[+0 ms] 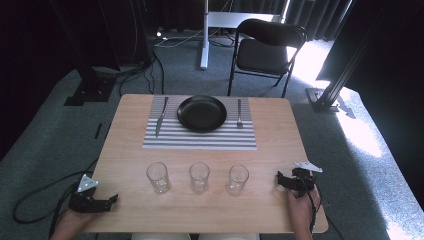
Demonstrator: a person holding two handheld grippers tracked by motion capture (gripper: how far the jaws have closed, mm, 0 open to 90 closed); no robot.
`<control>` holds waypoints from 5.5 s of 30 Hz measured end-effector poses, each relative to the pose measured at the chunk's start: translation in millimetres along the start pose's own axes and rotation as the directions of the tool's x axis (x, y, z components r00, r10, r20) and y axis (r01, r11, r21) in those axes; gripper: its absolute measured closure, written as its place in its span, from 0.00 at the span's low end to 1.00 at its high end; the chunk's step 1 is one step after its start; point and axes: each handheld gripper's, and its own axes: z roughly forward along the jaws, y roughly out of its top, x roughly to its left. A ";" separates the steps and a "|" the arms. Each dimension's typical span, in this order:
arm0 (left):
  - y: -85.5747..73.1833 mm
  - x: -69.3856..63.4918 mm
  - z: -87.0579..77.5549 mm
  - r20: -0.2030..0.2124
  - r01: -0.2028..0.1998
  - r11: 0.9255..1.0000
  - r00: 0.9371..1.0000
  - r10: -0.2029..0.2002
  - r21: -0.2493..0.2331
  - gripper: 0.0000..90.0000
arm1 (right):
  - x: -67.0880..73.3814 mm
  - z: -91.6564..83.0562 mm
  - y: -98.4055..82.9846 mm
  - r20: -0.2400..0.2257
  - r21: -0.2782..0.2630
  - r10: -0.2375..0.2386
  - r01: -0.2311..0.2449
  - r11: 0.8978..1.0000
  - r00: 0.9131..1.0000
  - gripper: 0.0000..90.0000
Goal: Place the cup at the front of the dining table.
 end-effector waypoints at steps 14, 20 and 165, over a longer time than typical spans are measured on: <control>6.2 -10.9 -9.3 0.098 -0.038 0.999 0.994 0.039 -0.016 0.05 | 0.0 0.0 -0.1 0.000 0.000 0.000 0.000 1.000 1.000 0.13; 14.0 -20.5 -13.4 0.130 -0.064 0.997 0.989 0.070 -0.046 0.05 | 0.0 0.0 -0.1 0.000 0.000 0.000 0.000 1.000 1.000 0.13; 196.9 -205.6 9.2 0.446 -0.456 0.855 0.730 0.517 -0.246 0.06 | -0.1 0.0 -0.2 0.000 -0.001 -0.001 0.001 1.000 1.000 0.13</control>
